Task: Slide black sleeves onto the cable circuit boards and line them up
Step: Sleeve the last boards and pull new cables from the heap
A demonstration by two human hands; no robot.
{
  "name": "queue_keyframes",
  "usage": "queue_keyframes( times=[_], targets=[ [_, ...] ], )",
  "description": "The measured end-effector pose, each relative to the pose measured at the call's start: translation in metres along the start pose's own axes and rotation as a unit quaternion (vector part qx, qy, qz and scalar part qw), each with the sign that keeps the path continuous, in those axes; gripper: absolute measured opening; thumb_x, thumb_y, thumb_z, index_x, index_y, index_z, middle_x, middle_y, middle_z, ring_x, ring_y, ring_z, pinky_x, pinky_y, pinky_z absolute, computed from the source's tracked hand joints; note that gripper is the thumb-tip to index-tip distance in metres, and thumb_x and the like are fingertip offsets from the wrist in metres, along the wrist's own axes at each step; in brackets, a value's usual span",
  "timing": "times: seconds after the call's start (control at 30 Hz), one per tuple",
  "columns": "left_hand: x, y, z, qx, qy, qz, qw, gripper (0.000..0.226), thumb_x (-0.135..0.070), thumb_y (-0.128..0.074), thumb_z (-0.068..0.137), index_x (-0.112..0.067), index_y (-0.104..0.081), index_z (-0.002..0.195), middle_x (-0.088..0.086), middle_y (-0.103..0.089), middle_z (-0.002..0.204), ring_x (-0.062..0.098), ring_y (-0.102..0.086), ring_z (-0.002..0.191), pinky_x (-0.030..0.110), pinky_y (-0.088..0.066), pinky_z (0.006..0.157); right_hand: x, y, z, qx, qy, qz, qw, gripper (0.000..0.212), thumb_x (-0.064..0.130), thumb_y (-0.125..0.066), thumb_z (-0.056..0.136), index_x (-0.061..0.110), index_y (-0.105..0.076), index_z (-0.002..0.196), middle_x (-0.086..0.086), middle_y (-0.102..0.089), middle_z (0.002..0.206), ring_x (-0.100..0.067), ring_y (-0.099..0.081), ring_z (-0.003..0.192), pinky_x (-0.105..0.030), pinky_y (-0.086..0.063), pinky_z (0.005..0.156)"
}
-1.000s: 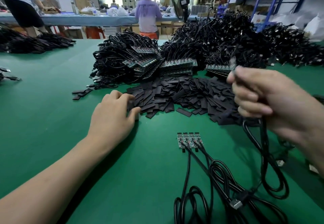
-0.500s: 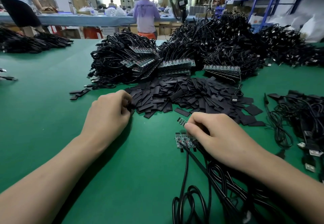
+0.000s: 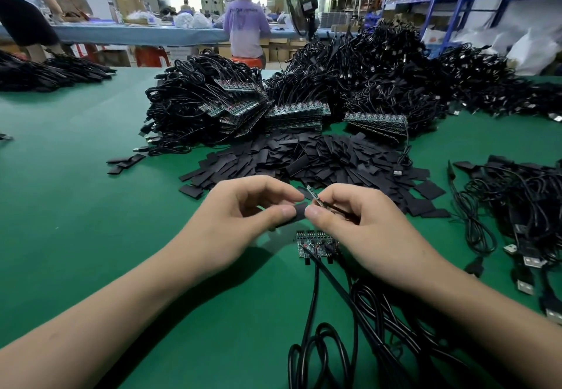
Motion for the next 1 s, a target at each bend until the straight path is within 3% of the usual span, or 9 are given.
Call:
queue_keyframes(
  times=[0.13, 0.27, 0.37, 0.43, 0.57, 0.73, 0.93, 1.0],
  targets=[
    [-0.004, -0.002, -0.003, -0.016, -0.013, 0.026, 0.999, 0.021, -0.032, -0.074, 0.08, -0.023, -0.078, 0.098, -0.001, -0.077, 0.089, 0.018, -0.071, 0.083, 0.03, -0.057, 0.079, -0.003, 0.0, -0.001, 0.008, -0.007, 0.052, 0.999, 0.021, 0.032, -0.068, 0.097, 0.013, -0.071, 0.088, -0.001, -0.047, 0.064, -0.012, -0.037, 0.059, -0.032, -0.028, 0.06],
    [-0.033, 0.0, -0.011, -0.068, -0.139, 0.233, 0.96, 0.033, -0.04, -0.083, 0.075, -0.025, -0.079, 0.104, -0.014, -0.074, 0.088, 0.006, -0.068, 0.083, 0.03, -0.055, 0.072, -0.004, 0.002, 0.0, -0.002, -0.005, 0.045, 0.999, 0.018, 0.031, -0.068, 0.096, 0.016, -0.073, 0.086, -0.005, -0.048, 0.064, -0.015, -0.037, 0.059, -0.034, -0.029, 0.06],
    [-0.041, 0.001, -0.013, -0.086, -0.17, 0.283, 0.94, 0.027, -0.037, -0.083, 0.08, -0.025, -0.08, 0.104, -0.015, -0.074, 0.089, 0.002, -0.067, 0.081, 0.031, -0.055, 0.073, -0.001, 0.001, -0.002, 0.006, 0.004, 0.047, 0.999, 0.018, 0.033, -0.068, 0.096, 0.019, -0.071, 0.086, 0.004, -0.044, 0.061, -0.008, -0.036, 0.056, -0.026, -0.028, 0.054],
    [-0.04, 0.004, -0.012, -0.094, -0.162, 0.267, 0.945, 0.025, -0.035, -0.082, 0.081, -0.026, -0.081, 0.104, -0.016, -0.075, 0.091, 0.002, -0.069, 0.083, 0.03, -0.056, 0.074, 0.002, 0.004, -0.001, 0.009, 0.009, 0.06, 0.998, 0.025, 0.043, -0.065, 0.097, 0.02, -0.071, 0.087, 0.008, -0.044, 0.064, -0.006, -0.038, 0.059, -0.02, -0.03, 0.054],
    [-0.029, 0.015, -0.011, -0.113, -0.101, 0.174, 0.973, 0.024, -0.037, -0.079, 0.075, -0.034, -0.08, 0.099, -0.023, -0.076, 0.088, -0.008, -0.069, 0.08, 0.006, -0.048, 0.072, -0.004, 0.009, 0.004, 0.018, -0.016, 0.153, 0.988, 0.039, 0.046, -0.044, 0.097, 0.022, -0.069, 0.08, 0.002, -0.039, 0.061, -0.009, -0.031, 0.055, -0.016, -0.027, 0.048],
    [-0.016, 0.018, -0.008, -0.1, -0.054, 0.121, 0.986, 0.025, -0.042, -0.077, 0.071, -0.039, -0.079, 0.095, -0.024, -0.076, 0.088, -0.003, -0.072, 0.078, 0.01, -0.052, 0.074, 0.0, -0.001, 0.002, 0.074, 0.02, 0.116, 0.99, 0.027, 0.035, -0.051, 0.098, 0.024, -0.064, 0.076, 0.006, -0.047, 0.059, -0.008, -0.038, 0.057, -0.015, -0.031, 0.055],
    [-0.015, 0.014, -0.007, -0.081, -0.06, 0.111, 0.989, 0.027, -0.04, -0.078, 0.071, -0.035, -0.08, 0.097, -0.021, -0.077, 0.086, -0.003, -0.073, 0.079, 0.009, -0.052, 0.076, 0.003, -0.003, 0.0, 0.079, 0.022, 0.095, 0.992, 0.026, 0.036, -0.055, 0.095, 0.025, -0.065, 0.073, -0.002, -0.039, 0.062, -0.021, -0.032, 0.061, -0.034, -0.025, 0.057],
    [-0.016, 0.013, -0.007, -0.079, -0.064, 0.115, 0.988, 0.026, -0.039, -0.078, 0.071, -0.034, -0.08, 0.097, -0.021, -0.077, 0.086, -0.002, -0.073, 0.079, 0.008, -0.051, 0.076, 0.006, -0.004, -0.001, 0.081, 0.024, 0.077, 0.993, 0.026, 0.037, -0.056, 0.094, 0.023, -0.065, 0.074, -0.005, -0.038, 0.063, -0.022, -0.03, 0.062, -0.035, -0.023, 0.058]
  ],
)
Point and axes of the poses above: each hand's wrist, its own z-axis towards the middle knuckle, its own y-axis out of the back of the hand, x = y × z, the point moved 10 cm from there along z, towards the middle knuckle
